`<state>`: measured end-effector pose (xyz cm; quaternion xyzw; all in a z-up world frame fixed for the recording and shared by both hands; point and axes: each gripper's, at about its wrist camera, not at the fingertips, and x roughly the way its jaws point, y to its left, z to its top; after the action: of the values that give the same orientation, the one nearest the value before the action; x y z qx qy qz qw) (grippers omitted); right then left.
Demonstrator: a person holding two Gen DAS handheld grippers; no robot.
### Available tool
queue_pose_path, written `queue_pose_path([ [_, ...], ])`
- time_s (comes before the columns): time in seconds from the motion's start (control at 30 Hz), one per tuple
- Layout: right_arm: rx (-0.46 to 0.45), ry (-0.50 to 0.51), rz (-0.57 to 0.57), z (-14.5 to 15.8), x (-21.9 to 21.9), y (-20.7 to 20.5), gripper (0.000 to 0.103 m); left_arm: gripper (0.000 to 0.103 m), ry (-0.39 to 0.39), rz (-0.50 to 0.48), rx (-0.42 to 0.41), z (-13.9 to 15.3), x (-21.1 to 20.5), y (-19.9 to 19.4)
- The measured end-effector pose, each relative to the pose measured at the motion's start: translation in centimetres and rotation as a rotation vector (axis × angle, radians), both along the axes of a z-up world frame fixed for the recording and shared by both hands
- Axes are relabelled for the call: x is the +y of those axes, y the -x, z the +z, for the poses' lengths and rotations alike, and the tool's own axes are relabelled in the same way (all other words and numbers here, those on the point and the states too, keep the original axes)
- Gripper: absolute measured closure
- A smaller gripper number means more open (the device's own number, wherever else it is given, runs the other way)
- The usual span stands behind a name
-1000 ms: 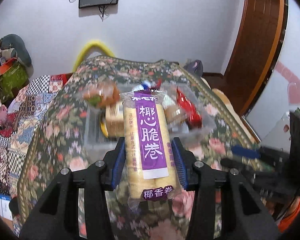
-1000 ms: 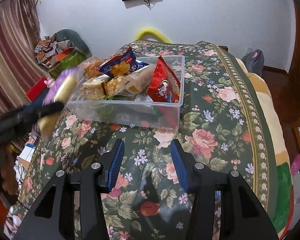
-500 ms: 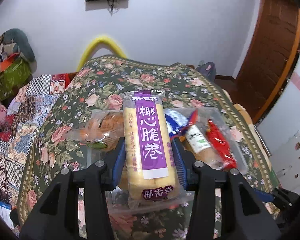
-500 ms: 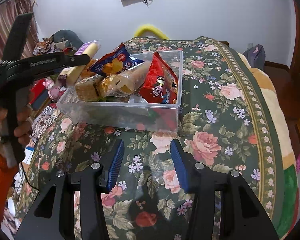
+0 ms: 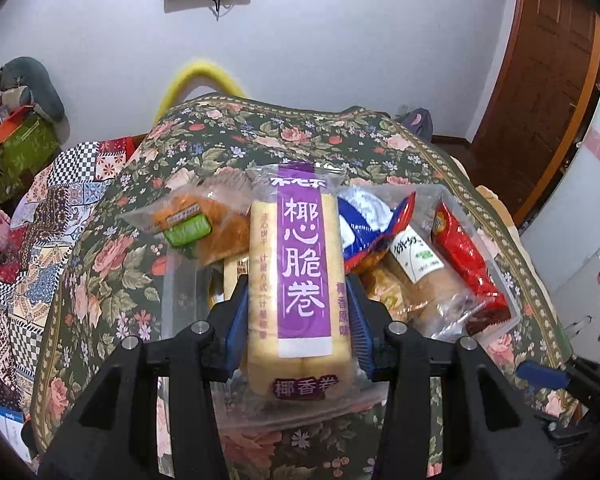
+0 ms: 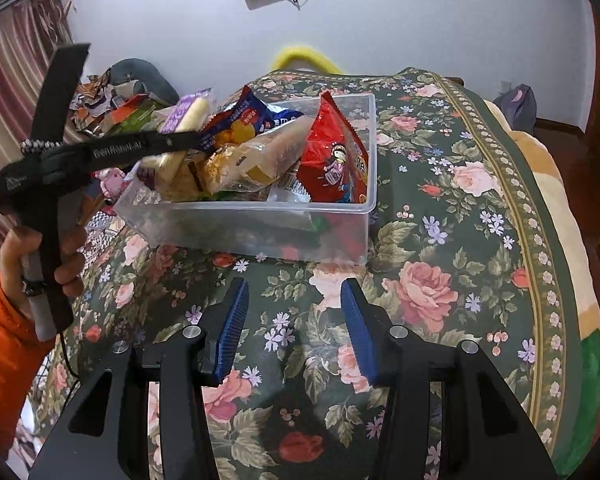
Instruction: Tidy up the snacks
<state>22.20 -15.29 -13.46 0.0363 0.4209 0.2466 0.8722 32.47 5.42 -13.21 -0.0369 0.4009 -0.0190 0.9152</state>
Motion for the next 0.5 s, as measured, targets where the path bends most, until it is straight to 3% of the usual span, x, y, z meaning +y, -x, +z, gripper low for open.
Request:
queue_pose_path([
  [0.17, -0.009, 0.009, 0.0, 0.6, -0.1, 0.1, 0.058, 0.056, 0.009, -0.002, -0.024, 1.0, 0.1, 1.4],
  [0.5, -0.082, 0.0, 0.004, 3.9, -0.1, 2.2, 0.058, 0.053, 0.011, -0.002, -0.124, 5.8, -0.1, 6.6],
])
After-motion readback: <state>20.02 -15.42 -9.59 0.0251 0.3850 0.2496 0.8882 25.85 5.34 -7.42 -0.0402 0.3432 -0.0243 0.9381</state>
